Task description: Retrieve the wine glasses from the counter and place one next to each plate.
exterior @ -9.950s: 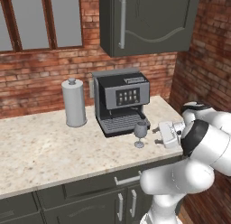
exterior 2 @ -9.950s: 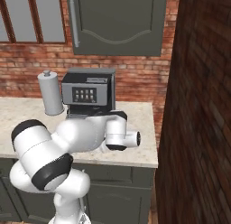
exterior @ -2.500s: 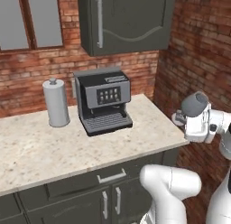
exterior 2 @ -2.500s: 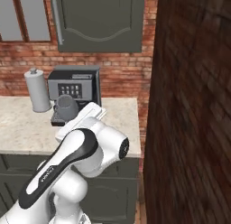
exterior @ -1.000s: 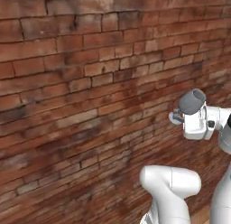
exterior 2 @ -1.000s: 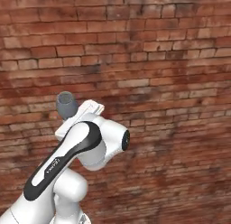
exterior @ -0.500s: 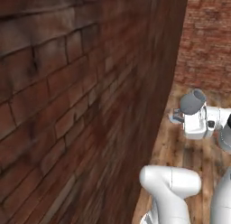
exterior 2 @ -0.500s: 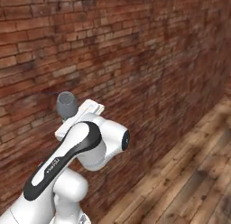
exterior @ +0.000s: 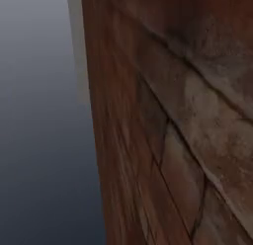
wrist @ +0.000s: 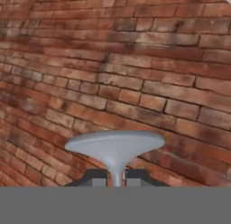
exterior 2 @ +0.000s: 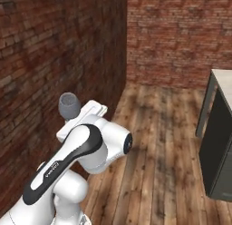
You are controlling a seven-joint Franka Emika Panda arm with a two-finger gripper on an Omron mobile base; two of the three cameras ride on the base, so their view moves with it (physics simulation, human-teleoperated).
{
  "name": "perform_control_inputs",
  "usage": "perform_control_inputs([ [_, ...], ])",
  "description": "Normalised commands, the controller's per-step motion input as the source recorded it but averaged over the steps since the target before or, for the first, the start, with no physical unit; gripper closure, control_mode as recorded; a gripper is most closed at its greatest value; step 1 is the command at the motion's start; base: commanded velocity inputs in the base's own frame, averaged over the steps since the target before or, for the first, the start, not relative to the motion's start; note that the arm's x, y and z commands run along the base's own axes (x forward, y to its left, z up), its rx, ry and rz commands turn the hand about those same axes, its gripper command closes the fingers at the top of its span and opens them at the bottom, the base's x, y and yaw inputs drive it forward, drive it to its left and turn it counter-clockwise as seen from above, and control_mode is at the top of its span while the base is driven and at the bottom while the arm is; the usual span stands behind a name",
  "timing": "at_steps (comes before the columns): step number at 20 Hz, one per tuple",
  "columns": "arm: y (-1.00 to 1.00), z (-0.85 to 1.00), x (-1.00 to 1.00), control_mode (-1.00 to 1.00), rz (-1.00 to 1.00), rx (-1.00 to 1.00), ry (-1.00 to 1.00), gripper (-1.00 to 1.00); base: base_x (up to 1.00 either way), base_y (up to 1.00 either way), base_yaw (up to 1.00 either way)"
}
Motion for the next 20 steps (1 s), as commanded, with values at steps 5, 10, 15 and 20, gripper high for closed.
perform_control_inputs([
  [5,0.0,0.0,0.0,1.0,0.0,0.0,0.0,1.0,1.0,-0.03,-0.09],
  [10,0.0,0.0,0.0,1.0,0.0,0.0,0.0,1.0,1.0,-0.62,0.03],
  [15,0.0,0.0,0.0,1.0,0.0,0.0,0.0,1.0,1.0,-0.58,0.05],
  [20,0.0,0.0,0.0,1.0,0.0,0.0,0.0,1.0,1.0,-0.25,0.01],
])
